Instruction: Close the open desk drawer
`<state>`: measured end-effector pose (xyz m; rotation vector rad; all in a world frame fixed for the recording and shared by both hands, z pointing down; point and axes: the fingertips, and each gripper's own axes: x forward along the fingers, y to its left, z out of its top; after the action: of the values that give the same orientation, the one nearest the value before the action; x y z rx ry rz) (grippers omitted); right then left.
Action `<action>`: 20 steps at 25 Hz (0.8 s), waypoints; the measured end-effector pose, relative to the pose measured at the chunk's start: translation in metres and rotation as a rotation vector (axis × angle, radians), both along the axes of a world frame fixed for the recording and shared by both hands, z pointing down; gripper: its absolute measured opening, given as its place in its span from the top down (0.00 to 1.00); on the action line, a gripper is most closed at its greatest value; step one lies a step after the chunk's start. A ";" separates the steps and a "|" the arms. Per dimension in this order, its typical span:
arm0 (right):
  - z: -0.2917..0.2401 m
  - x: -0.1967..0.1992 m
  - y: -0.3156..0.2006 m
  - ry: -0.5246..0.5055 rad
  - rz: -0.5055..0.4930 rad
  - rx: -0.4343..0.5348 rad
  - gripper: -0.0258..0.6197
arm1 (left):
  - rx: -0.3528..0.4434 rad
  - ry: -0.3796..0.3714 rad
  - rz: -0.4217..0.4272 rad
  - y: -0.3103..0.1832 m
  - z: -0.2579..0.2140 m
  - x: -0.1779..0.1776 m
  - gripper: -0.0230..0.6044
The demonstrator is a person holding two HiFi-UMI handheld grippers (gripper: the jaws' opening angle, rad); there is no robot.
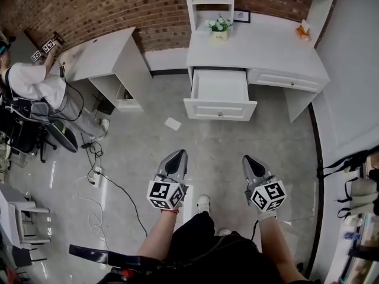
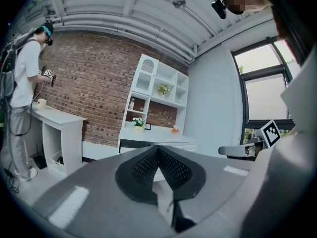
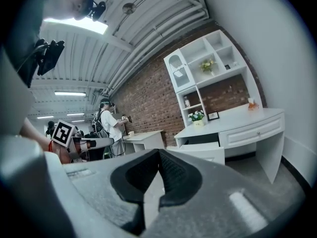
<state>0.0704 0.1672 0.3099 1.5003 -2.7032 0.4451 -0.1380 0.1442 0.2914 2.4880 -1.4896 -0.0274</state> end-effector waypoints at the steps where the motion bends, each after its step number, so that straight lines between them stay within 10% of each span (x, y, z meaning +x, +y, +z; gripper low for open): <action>1: 0.000 -0.002 -0.007 -0.002 0.008 -0.005 0.96 | -0.004 0.000 0.006 -0.008 0.001 -0.003 0.96; 20: 0.026 -0.024 -0.087 -0.005 0.105 -0.035 0.96 | -0.026 0.031 0.143 -0.107 0.028 -0.003 0.96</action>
<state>0.0465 0.0801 0.3361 1.6388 -2.6148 0.4975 -0.1407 0.0369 0.3193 2.5548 -1.2883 -0.0207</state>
